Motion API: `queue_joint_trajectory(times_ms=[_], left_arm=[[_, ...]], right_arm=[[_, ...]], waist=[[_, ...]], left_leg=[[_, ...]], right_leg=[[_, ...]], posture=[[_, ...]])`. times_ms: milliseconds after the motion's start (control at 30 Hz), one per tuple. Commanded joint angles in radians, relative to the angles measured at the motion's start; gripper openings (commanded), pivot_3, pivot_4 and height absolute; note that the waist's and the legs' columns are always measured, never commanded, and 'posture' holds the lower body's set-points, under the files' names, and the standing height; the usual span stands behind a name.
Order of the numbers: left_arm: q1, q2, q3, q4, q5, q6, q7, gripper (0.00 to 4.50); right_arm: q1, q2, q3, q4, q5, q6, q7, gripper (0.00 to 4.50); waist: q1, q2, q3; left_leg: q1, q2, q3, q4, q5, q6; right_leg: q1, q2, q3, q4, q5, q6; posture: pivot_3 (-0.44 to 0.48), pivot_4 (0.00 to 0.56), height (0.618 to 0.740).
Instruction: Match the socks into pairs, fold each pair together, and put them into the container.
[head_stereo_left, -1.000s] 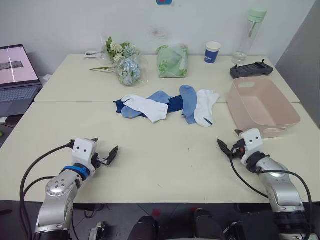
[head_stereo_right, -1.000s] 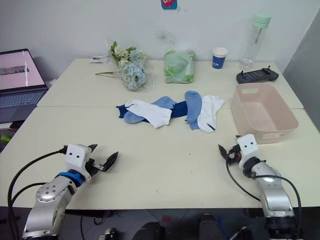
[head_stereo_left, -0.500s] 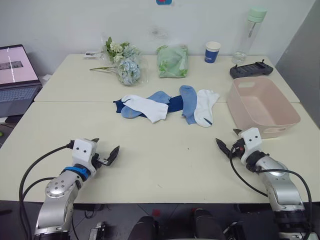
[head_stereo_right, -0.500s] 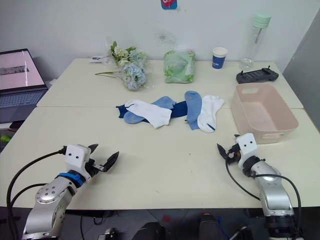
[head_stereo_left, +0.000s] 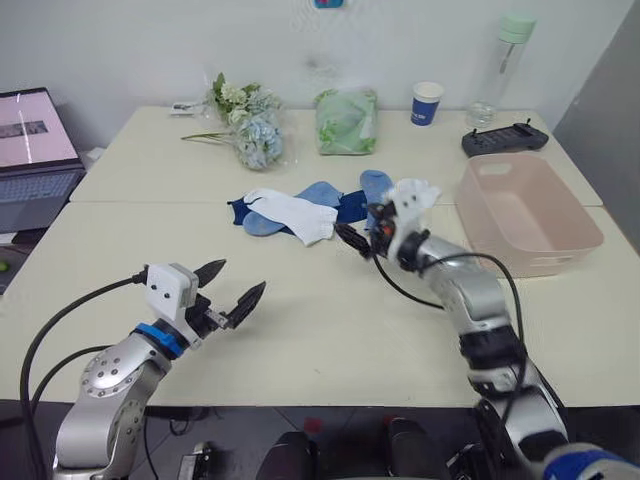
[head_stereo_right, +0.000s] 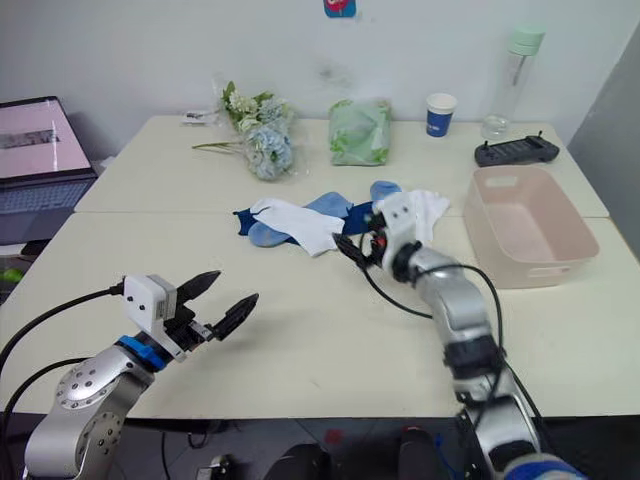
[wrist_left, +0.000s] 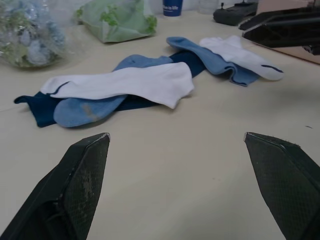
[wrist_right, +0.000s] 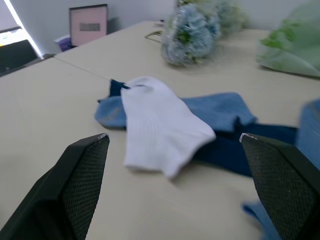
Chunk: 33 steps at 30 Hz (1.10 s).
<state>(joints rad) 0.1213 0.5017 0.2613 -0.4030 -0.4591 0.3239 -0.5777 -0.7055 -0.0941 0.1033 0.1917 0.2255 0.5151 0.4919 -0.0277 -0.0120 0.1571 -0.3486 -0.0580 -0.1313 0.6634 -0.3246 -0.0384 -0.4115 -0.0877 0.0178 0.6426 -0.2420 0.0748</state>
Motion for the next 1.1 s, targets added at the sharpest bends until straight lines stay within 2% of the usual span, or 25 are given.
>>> queue_joint_trajectory(times_ms=[33,167,300,533,667,767,833,867,1100], left_arm=[[-0.003,-0.012,-0.002,-0.054,0.002,-0.001,0.029,4.48],[0.010,-0.030,-0.013,-0.083,0.019,-0.004,0.064,4.48],[0.021,-0.037,-0.018,-0.099,0.031,-0.005,0.082,4.48],[0.052,-0.042,-0.009,-0.114,0.039,-0.013,0.101,4.48],[0.047,-0.038,-0.011,-0.111,0.044,-0.017,0.100,4.48],[0.031,-0.034,-0.021,-0.105,0.047,-0.015,0.094,4.50],[0.025,-0.031,-0.025,-0.100,0.049,-0.014,0.089,4.50],[0.023,-0.031,-0.027,-0.098,0.050,-0.014,0.086,4.50],[0.008,-0.027,-0.032,-0.092,0.044,-0.009,0.072,4.50]], right_arm=[[-0.094,0.044,0.027,0.170,-0.031,-0.042,0.004,4.50],[-0.173,0.088,0.033,0.379,-0.064,-0.085,-0.003,4.50],[-0.218,0.112,0.017,0.512,-0.092,-0.145,-0.030,4.50],[-0.280,0.113,-0.045,0.603,-0.079,-0.182,-0.069,4.50],[-0.286,0.130,-0.085,0.609,-0.045,-0.178,-0.038,4.50],[-0.276,0.150,-0.094,0.588,-0.025,-0.159,0.003,3.93],[-0.268,0.157,-0.093,0.577,-0.019,-0.146,0.017,3.32],[-0.264,0.157,-0.094,0.576,-0.022,-0.145,0.015,2.84],[-0.249,0.139,-0.105,0.565,-0.031,-0.145,0.009,0.41]], waist=[[-0.001,0.000,0.000],[-0.005,0.000,0.000],[-0.006,0.000,0.000],[-0.013,0.000,0.000],[-0.014,0.000,0.000],[-0.017,0.000,0.000],[-0.021,0.000,0.000],[-0.022,0.000,0.000],[-0.023,0.000,0.000]], left_leg=[[0.000,-0.001,0.001,0.000,0.000,0.000],[0.000,0.000,0.001,0.000,0.000,0.000],[-0.001,0.000,0.002,-0.001,0.000,0.000],[-0.007,0.000,0.002,0.000,0.001,-0.003],[-0.009,0.000,0.001,0.000,0.002,-0.003],[-0.009,0.000,0.001,0.000,0.002,-0.003],[-0.009,0.001,0.001,0.000,0.002,-0.003],[-0.009,0.001,0.001,0.000,0.002,-0.003],[-0.009,0.000,0.000,0.000,0.002,-0.003]], right_leg=[[0.000,0.000,0.001,0.000,0.000,0.000],[-0.002,0.000,0.001,0.001,0.000,0.000],[-0.004,0.000,0.002,0.002,0.000,0.000],[-0.010,0.000,0.002,0.003,0.001,-0.001],[-0.010,0.000,0.001,0.003,0.001,-0.001],[-0.010,0.000,0.001,0.003,0.001,-0.001],[-0.010,0.000,0.001,0.003,0.001,-0.001],[-0.010,0.000,0.001,0.003,0.001,-0.001],[-0.011,0.000,0.001,0.003,0.001,-0.001]], posture=[[0.000,0.150,0.740],[0.000,0.150,0.740],[0.000,0.150,0.740],[0.000,0.150,0.740],[0.000,0.150,0.740],[0.000,0.150,0.740],[0.000,0.150,0.740],[0.000,0.150,0.740],[0.000,0.150,0.740]])
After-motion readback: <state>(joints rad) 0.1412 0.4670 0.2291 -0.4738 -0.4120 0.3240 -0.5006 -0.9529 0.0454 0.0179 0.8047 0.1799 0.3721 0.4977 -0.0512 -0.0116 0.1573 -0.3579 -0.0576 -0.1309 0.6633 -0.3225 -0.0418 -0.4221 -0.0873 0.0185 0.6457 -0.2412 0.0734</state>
